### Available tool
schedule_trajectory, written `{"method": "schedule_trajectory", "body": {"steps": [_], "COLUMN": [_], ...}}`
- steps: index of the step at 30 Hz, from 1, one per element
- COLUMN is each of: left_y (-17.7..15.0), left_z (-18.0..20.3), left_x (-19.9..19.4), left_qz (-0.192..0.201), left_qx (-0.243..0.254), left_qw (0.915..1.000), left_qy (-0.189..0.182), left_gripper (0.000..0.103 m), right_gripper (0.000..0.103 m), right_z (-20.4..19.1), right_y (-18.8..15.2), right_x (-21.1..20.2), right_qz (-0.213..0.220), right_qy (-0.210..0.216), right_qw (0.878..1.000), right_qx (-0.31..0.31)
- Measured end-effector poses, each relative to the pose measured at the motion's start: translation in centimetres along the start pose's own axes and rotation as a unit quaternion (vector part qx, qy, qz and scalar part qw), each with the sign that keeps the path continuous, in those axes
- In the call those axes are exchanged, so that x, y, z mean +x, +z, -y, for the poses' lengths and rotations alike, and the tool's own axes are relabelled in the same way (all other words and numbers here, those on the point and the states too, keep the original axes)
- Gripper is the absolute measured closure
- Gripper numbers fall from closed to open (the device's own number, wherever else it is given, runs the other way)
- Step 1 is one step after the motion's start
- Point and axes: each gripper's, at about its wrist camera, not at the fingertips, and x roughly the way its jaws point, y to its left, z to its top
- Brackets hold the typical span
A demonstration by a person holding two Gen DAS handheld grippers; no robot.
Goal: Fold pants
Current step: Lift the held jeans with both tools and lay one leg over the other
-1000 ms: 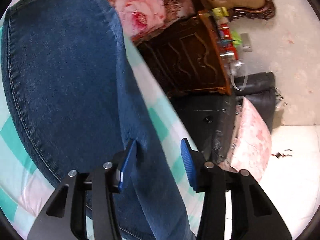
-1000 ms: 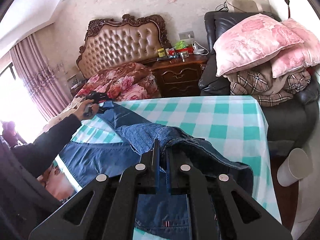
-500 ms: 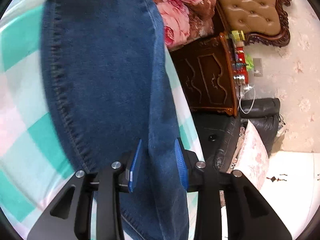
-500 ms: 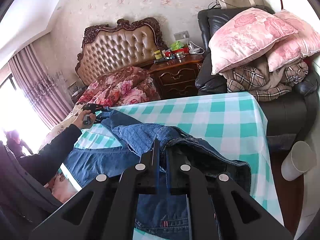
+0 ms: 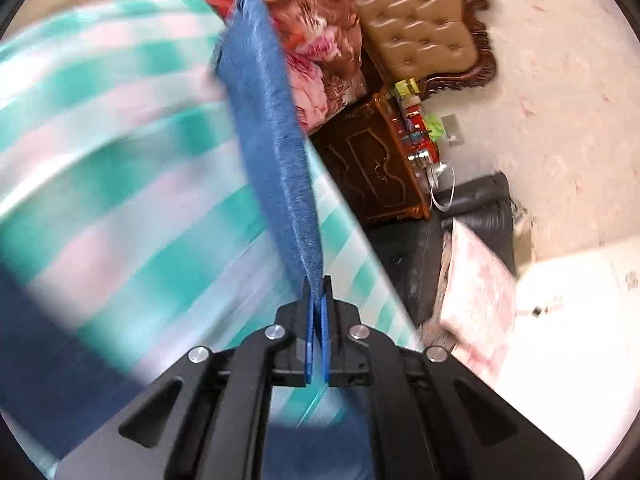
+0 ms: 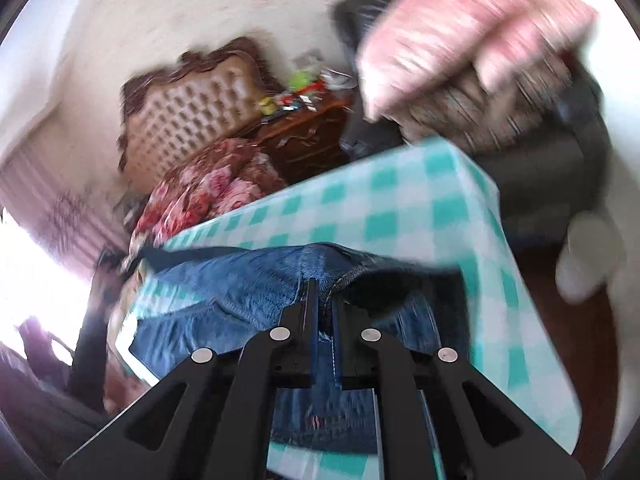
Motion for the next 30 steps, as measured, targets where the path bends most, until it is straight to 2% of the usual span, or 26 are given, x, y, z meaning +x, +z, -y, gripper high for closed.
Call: {"method": "schedule_trajectory", "body": {"steps": [2,3,5,6,8,10,12,13,15,17,19,22,26,27,28,30], "left_y": [-5.0,-8.2,-12.4,-13.5,-15.5,-16.1,-16.5,-16.5,-16.7,-16.6,-16.7,-16.5,-16.1,-16.0,-15.9,-15.8], "left_z": [-4.4,-7.2,-12.4,-14.0,-17.3,-18.5,-18.9,-18.7,-18.6,-18.5,-18.2,-17.9,-17.3,-17.1,-16.9,-17.0], "left_x": [-5.2,-6.7,-7.3,-7.1,-7.0,-7.2,-7.6,-7.7,-7.7,-7.7,-7.5,-6.8,-6.5,-6.4,-6.2,-6.0], "left_qz": [0.006,-0.001,-0.027,-0.038,-0.033,-0.025,-0.016,-0.014,-0.015,-0.015,-0.014,-0.014,-0.013,-0.014,-0.015,-0.018], "left_qx": [-0.002,0.001,-0.027,-0.034,-0.049,-0.061,-0.060,-0.051,-0.044,-0.044,-0.043,-0.048,-0.041,-0.038,-0.037,-0.040], "left_qw": [1.0000,0.9996,0.9987,0.9980,0.9972,0.9976,0.9980,0.9985,0.9988,0.9989,0.9990,0.9987,0.9991,0.9992,0.9992,0.9990], "left_qy": [0.007,0.028,0.034,0.037,0.046,0.021,0.012,0.015,0.014,0.009,0.001,0.002,0.001,0.002,0.003,0.007], "left_gripper": [0.101,0.101,0.101,0.101,0.100,0.100,0.100,0.100,0.100,0.099,0.093,0.093,0.094,0.095,0.097,0.100], "right_gripper": [0.093,0.085,0.083,0.083,0.079,0.052,0.035,0.033,0.033,0.033,0.035,0.056,0.071,0.077,0.091,0.095], "right_z": [3.1,4.2,7.6,8.5,10.3,10.6,10.1,9.5,8.9,8.3,8.2,7.5,5.5,5.0,4.7,4.3], "right_y": [-2.3,-3.2,-6.7,-7.7,-10.2,-11.8,-12.6,-12.8,-13.1,-13.3,-13.3,-12.9,-11.4,-11.0,-10.7,-10.3], "right_x": [0.5,0.8,2.0,2.2,2.7,2.0,1.4,1.5,2.0,3.0,3.6,3.4,3.7,3.8,3.8,3.8], "right_qz": [-0.019,-0.027,-0.048,-0.052,-0.055,-0.033,-0.014,-0.011,-0.006,-0.010,-0.009,0.001,-0.012,-0.013,-0.014,-0.010], "right_qy": [-0.008,-0.009,-0.032,-0.035,-0.022,-0.023,-0.015,-0.012,-0.006,-0.028,-0.048,-0.078,-0.138,-0.154,-0.159,-0.166], "right_qw": [0.998,0.996,0.987,0.984,0.975,0.971,0.970,0.970,0.968,0.965,0.965,0.968,0.971,0.970,0.972,0.973], "right_qx": [0.059,0.082,0.147,0.164,0.213,0.235,0.243,0.243,0.251,0.260,0.259,0.239,0.195,0.186,0.175,0.163]}}
